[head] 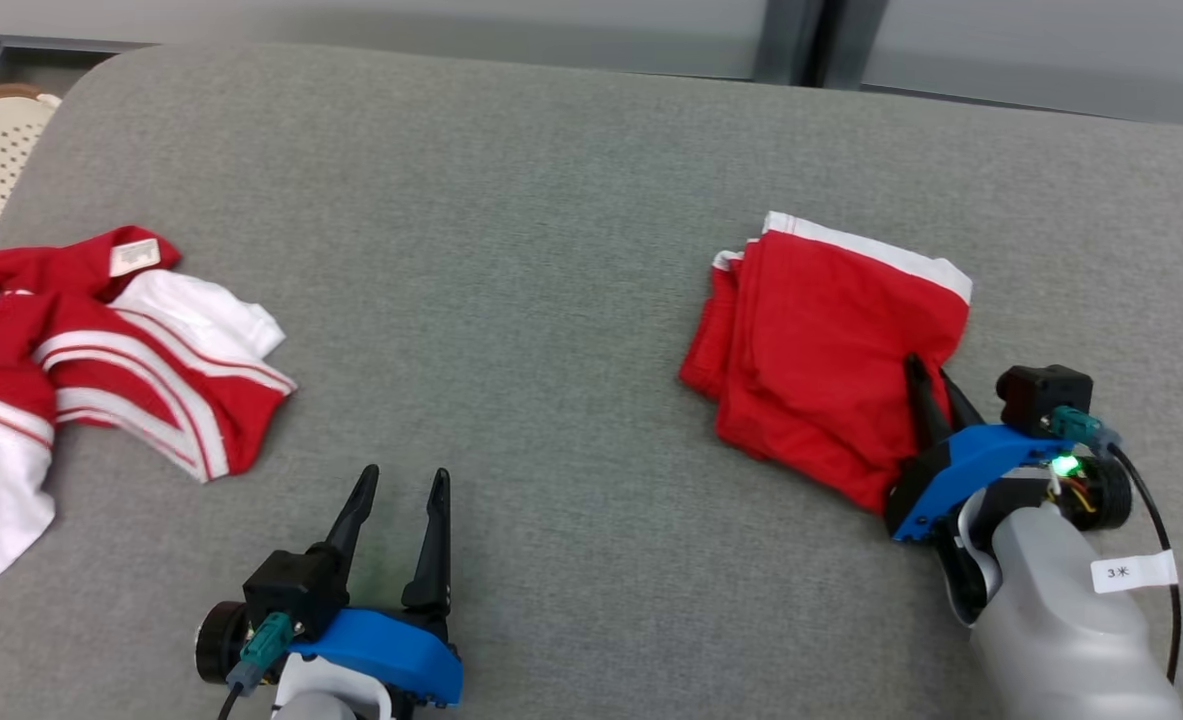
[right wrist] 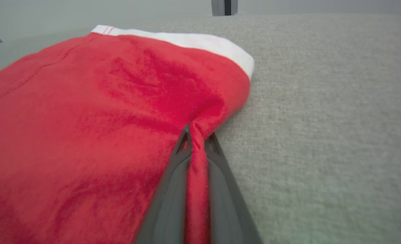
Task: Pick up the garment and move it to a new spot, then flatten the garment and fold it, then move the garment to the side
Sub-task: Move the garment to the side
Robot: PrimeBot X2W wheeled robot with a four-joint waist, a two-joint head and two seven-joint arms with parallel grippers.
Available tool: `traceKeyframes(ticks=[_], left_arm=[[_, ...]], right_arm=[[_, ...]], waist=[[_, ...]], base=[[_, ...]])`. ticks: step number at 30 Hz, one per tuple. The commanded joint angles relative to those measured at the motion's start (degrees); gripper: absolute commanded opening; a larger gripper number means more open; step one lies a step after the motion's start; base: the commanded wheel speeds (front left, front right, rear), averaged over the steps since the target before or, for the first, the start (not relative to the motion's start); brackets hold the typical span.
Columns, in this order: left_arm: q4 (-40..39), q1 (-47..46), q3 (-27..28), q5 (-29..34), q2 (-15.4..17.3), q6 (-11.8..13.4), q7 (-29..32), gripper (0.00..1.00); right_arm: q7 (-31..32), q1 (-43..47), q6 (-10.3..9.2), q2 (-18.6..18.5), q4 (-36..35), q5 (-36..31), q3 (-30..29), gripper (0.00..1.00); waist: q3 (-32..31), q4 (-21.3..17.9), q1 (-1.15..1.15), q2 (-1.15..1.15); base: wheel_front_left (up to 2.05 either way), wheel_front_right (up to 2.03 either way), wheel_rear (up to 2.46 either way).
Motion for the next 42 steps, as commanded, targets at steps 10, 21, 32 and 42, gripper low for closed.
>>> traceKeyframes(ticks=[10,21,32,42], left_arm=[[-1.40,-1.86,-2.07,3.22,-0.05,-0.34,-0.02,1.00],[-0.80,-2.45,-6.79,3.07,0.93,-0.36,-0.03,1.00],[0.48,-2.90,-8.27,2.48,2.96,-0.35,-0.03,1.00],[0.08,-4.36,-8.17,2.50,4.24,-0.36,0.00,1.00]], right_arm=[[1.07,10.05,-0.20,-0.10,-5.34,3.80,1.68,0.00],[0.88,14.76,-0.12,0.18,-9.91,6.09,5.55,0.00],[0.65,11.21,-0.12,-1.45,-10.57,0.96,0.76,0.00],[2.45,-1.46,-0.10,-12.99,-4.68,-9.28,-5.44,0.00]], waist=[[-2.35,-15.14,0.00,0.00],[-2.04,-27.31,0.00,0.00],[0.16,-27.09,0.00,0.00],[3.46,-20.95,0.00,0.00]], base=[[0.00,0.00,0.00],[0.00,0.00,0.00],[0.00,0.00,0.00],[0.00,0.00,0.00]])
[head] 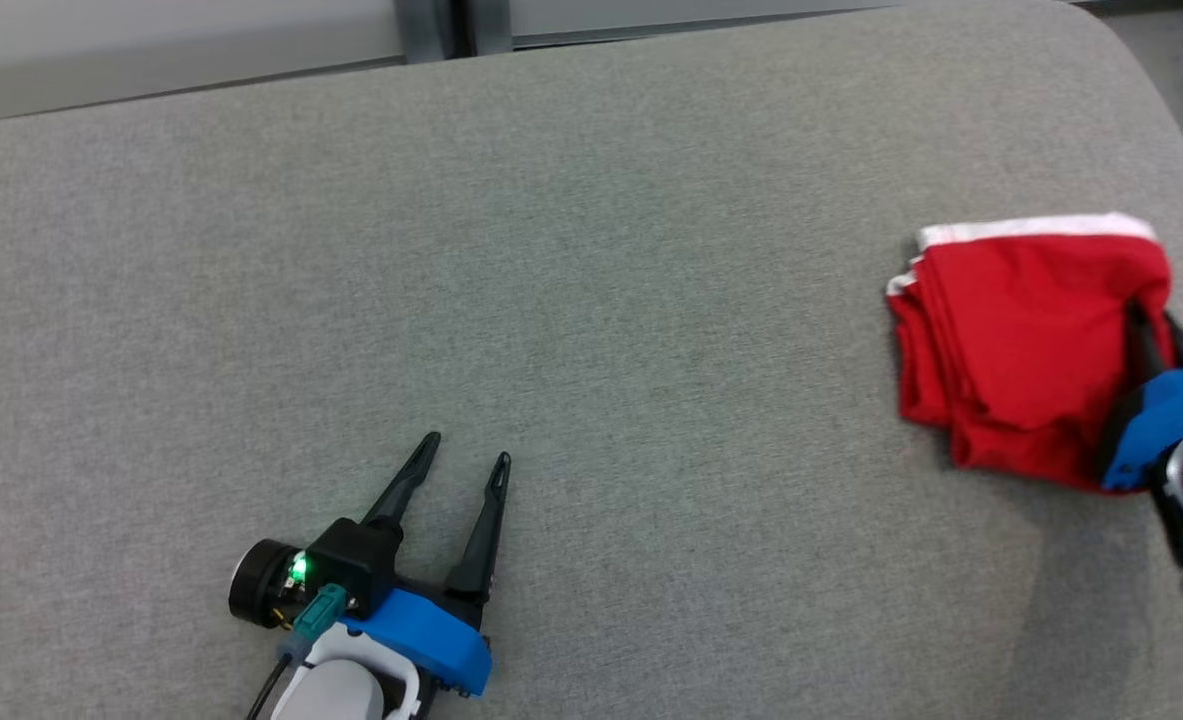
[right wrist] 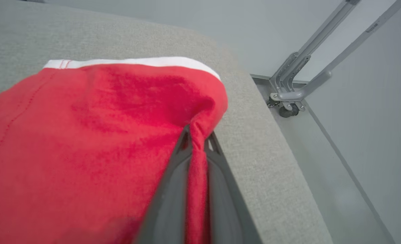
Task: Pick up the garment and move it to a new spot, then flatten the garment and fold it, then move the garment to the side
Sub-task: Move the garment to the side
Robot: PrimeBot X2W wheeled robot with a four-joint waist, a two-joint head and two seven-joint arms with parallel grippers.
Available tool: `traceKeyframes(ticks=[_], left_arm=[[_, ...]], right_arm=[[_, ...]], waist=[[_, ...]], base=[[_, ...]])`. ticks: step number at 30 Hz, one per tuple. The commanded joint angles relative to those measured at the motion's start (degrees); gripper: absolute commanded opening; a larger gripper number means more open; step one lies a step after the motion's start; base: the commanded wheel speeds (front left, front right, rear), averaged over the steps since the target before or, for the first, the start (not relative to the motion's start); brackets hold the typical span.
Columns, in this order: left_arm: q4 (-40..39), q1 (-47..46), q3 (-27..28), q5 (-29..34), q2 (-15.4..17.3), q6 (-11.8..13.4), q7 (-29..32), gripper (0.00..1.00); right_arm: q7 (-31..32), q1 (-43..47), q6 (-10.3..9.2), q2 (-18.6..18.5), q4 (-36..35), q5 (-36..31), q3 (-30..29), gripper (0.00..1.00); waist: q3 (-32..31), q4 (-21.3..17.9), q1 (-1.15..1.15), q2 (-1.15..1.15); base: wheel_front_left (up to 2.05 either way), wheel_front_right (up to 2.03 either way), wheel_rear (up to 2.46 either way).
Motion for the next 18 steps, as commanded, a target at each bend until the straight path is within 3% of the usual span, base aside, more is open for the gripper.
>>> traceKeyframes(ticks=[1,10,11,12,13,14,15,18], left_arm=[[0.43,-0.81,0.33,0.03,0.57,-0.04,0.06,1.00],[0.25,-3.17,-0.05,-0.18,1.15,0.09,0.14,1.00],[0.24,-3.51,-0.08,-0.25,1.23,0.08,0.15,1.00],[0.23,-3.89,0.11,-0.37,1.22,0.09,0.17,1.00],[0.19,-4.09,0.20,-0.46,1.26,0.09,0.17,1.00],[0.19,-4.27,0.40,-0.51,1.29,0.09,0.17,1.00],[0.25,-4.44,0.51,-0.54,1.32,0.09,0.18,1.00],[0.43,-4.71,0.37,-0.56,1.46,0.10,0.30,1.00]], right_arm=[[0.61,-1.83,-0.08,-1.21,0.27,-1.40,-0.56,0.00],[5.26,-10.05,-0.09,-8.52,2.30,-10.48,-11.71,0.00],[5.61,-10.54,-0.09,-8.85,2.16,-11.12,-13.16,0.04],[5.85,-10.94,-0.09,-9.25,1.89,-12.15,-14.54,0.18],[6.19,-11.40,-0.09,-9.42,1.56,-13.10,-15.84,0.42],[6.39,-11.95,-0.09,-9.45,1.13,-13.87,-17.36,0.77],[6.22,-12.36,-0.09,-9.52,0.36,-14.79,-19.03,1.00],[4.94,-13.62,-0.08,-8.50,-2.43,-17.81,-23.83,1.00]], waist=[[1.48,1.61,0.00,0.00],[5.69,6.80,0.00,0.00],[6.11,7.28,0.00,0.00],[6.47,7.74,0.00,0.00],[6.78,8.11,0.00,0.00],[7.04,8.42,0.00,0.00],[7.23,8.66,0.00,0.00],[7.61,9.19,0.00,0.00]], base=[[0.00,0.00,0.00],[0.00,0.00,0.00],[0.00,0.00,0.00],[0.00,0.00,0.00],[0.00,0.00,0.00],[0.00,0.00,0.00],[0.00,0.00,0.00],[0.00,0.00,0.00]])
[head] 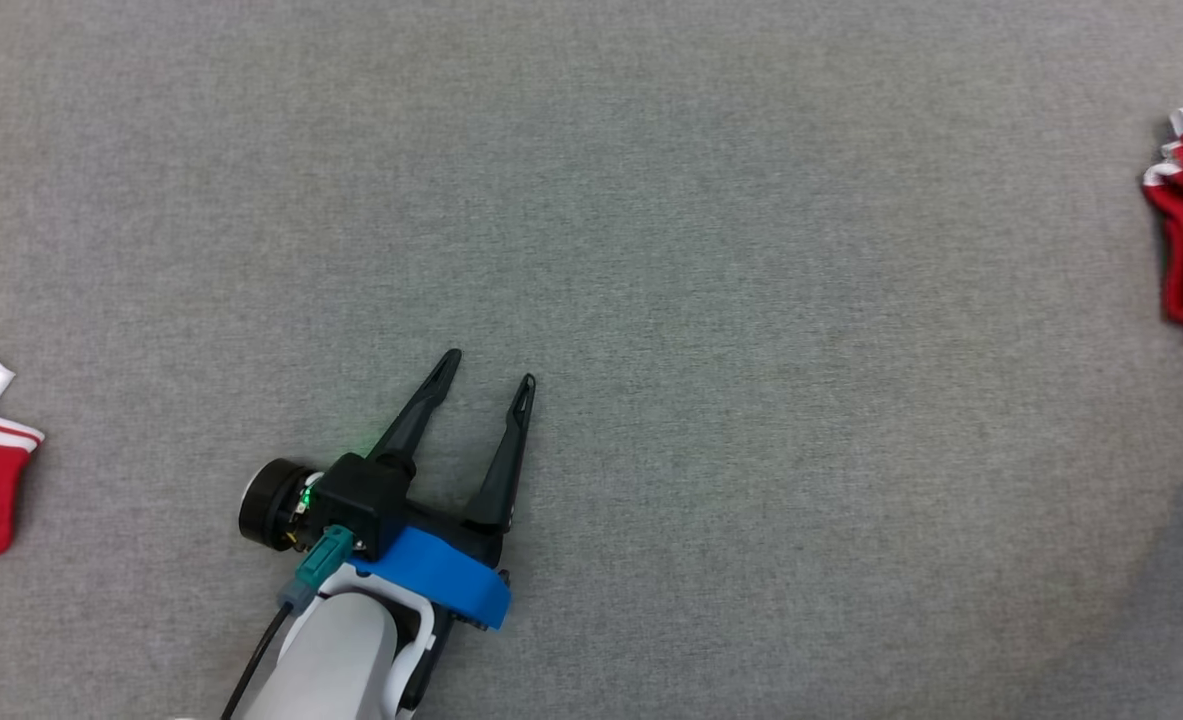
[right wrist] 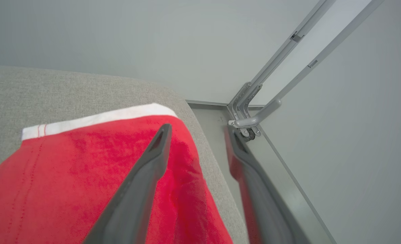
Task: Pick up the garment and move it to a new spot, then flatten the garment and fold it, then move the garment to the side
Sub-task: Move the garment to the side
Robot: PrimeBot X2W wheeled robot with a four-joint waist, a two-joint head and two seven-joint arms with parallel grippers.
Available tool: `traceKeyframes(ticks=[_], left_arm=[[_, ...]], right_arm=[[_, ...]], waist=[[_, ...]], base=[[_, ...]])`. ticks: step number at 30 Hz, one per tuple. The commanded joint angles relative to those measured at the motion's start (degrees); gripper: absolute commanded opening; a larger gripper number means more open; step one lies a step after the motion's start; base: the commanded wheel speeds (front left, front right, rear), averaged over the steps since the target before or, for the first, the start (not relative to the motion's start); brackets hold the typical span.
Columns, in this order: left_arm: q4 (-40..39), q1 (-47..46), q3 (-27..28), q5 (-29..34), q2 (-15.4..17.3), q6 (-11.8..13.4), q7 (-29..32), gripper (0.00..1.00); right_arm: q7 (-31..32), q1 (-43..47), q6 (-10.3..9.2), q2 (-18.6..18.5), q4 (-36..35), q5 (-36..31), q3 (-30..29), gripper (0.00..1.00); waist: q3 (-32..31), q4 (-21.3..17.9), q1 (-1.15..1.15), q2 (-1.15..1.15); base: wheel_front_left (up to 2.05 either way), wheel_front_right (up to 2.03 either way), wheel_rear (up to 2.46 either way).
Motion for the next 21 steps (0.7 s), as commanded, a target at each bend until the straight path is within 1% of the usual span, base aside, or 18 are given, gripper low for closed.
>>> traceKeyframes(ticks=[1,3,5,7,10,12,16,21], left_arm=[[2.69,0.60,1.42,-0.44,2.12,0.28,0.61,1.00],[2.57,0.54,2.02,-0.57,1.88,0.28,0.61,1.00],[2.43,0.64,2.53,-0.43,1.50,0.28,0.61,1.00],[2.17,0.92,3.33,-0.33,1.03,0.27,0.55,1.00],[1.89,1.46,5.06,-0.34,0.21,0.26,0.41,1.00],[1.78,1.52,6.08,-0.05,-0.15,0.25,0.41,1.00],[1.68,2.10,9.40,0.16,-0.88,0.22,0.37,1.00],[1.75,2.98,13.77,0.58,-1.81,0.22,0.33,1.00]], right_arm=[[-1.08,-1.10,-0.08,1.34,-1.00,-0.92,-1.16,1.00],[-3.10,-1.95,-0.05,3.46,-2.64,-2.42,-3.13,1.00],[-5.07,-2.43,-0.05,5.88,-3.83,-3.48,-3.16,1.00],[-6.35,-1.98,-0.05,8.36,-4.39,-4.55,-0.82,1.00],[-7.02,-0.81,-0.05,13.12,-4.85,-2.96,2.12,1.00],[-7.04,0.70,-0.05,15.98,-7.23,-1.06,5.49,1.00],[-7.07,6.91,-0.05,19.85,-10.99,6.18,11.69,1.00],[-7.10,15.09,-0.05,21.48,-13.77,13.24,19.94,1.00]], waist=[[0.21,0.39,0.01,0.00],[-0.06,0.61,0.01,0.00],[-0.54,0.69,0.01,0.00],[-1.26,0.73,0.01,0.00],[-2.57,0.75,0.01,0.00],[-3.58,0.77,0.01,0.00],[-5.72,1.31,0.01,0.00],[-8.23,2.30,0.01,0.00]], base=[[0.00,0.00,0.00],[0.00,0.00,0.00],[0.00,0.00,0.00],[0.00,0.00,0.00],[0.00,0.00,0.00],[0.00,0.00,0.00],[0.00,0.00,0.00],[0.00,0.00,0.00]])
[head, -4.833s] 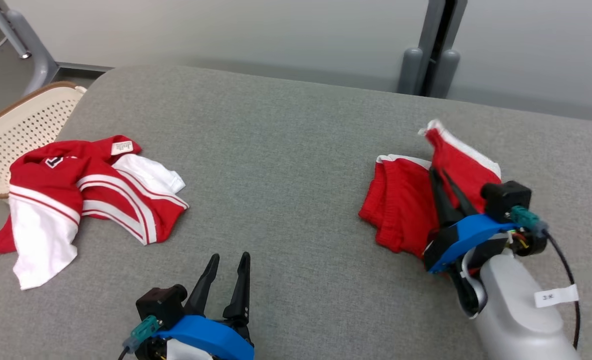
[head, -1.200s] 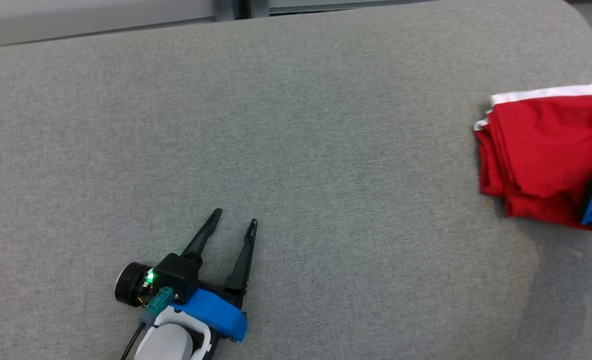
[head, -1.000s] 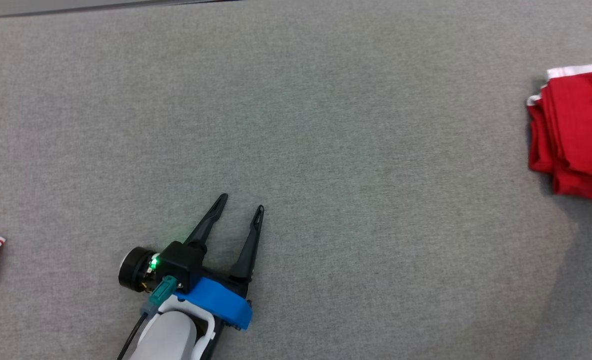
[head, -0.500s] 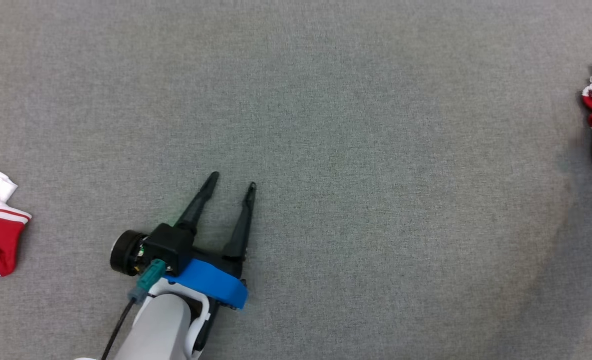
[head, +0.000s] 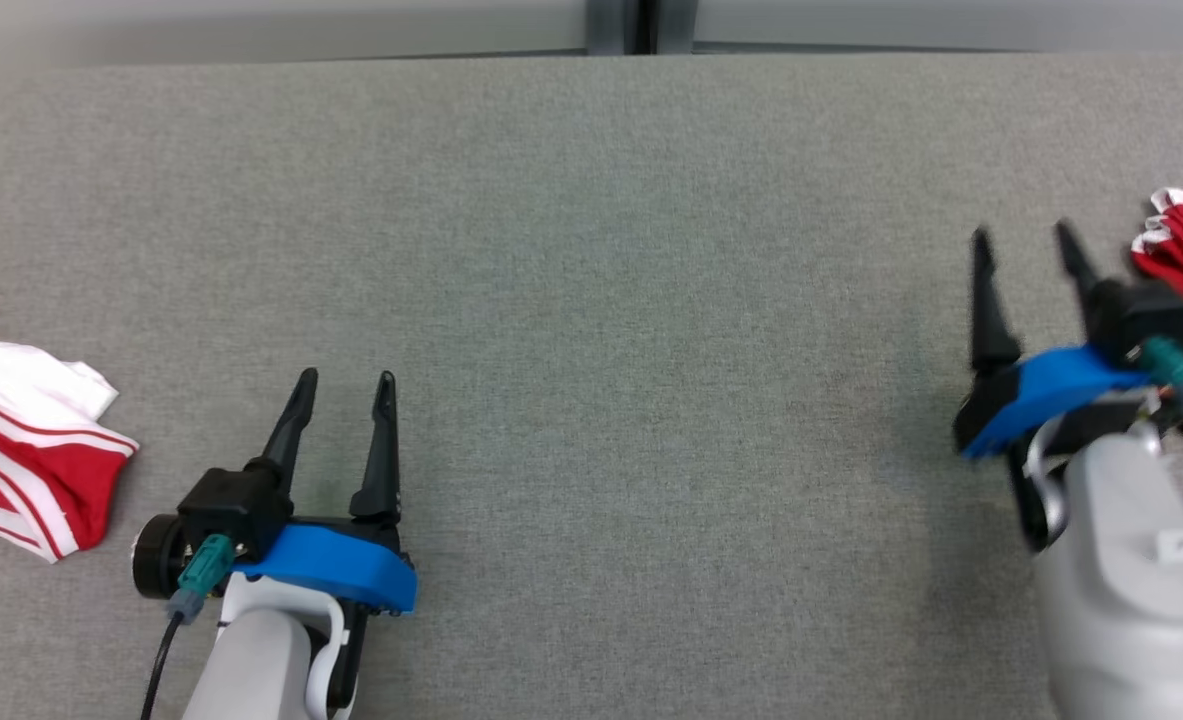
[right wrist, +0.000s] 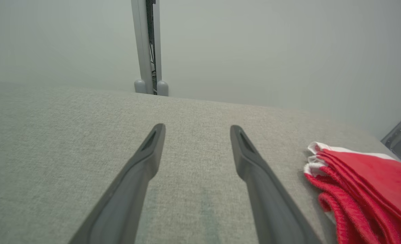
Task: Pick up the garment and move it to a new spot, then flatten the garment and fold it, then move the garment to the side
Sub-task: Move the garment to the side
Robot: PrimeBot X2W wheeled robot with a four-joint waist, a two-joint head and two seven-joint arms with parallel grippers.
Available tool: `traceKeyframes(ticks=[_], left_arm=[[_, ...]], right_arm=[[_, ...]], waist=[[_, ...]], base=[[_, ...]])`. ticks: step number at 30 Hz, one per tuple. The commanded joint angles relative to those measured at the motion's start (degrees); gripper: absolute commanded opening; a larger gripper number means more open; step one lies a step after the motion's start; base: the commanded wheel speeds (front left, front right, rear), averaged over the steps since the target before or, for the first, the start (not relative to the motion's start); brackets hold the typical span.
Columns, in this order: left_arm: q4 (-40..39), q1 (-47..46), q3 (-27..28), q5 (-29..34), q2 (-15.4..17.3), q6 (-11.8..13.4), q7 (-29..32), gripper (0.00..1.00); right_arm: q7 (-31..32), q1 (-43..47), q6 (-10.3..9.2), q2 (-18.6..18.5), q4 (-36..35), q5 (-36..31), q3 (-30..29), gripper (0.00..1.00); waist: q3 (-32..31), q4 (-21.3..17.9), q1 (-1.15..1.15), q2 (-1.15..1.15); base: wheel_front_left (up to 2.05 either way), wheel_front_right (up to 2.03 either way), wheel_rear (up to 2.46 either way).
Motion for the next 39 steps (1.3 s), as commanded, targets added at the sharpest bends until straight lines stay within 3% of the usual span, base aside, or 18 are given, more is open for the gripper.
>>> traceKeyframes(ticks=[1,8,13,39], left_arm=[[0.10,1.00,1.07,0.42,-0.14,0.14,0.00,1.00],[0.65,2.57,4.88,1.25,-0.72,0.14,0.00,1.00],[1.03,3.82,6.89,1.16,-1.15,0.14,0.00,1.00],[2.05,11.72,5.84,-2.06,-1.33,1.57,0.00,1.00]], right_arm=[[-0.26,2.74,-0.02,0.30,-0.66,1.25,1.88,1.00],[-0.28,11.05,-0.02,0.84,-3.72,9.84,10.31,1.00],[-0.27,14.17,-0.02,0.79,-5.19,15.70,12.53,1.00],[-0.28,23.04,-0.01,0.81,-6.68,18.15,15.15,1.00]], waist=[[-0.74,0.13,0.00,0.00],[-3.51,0.73,0.00,0.00],[-5.45,0.74,0.00,0.00],[-15.75,0.58,0.00,0.00]], base=[[0.00,0.00,0.00],[0.00,0.00,0.00],[0.00,0.00,0.00],[0.00,0.00,0.00]])
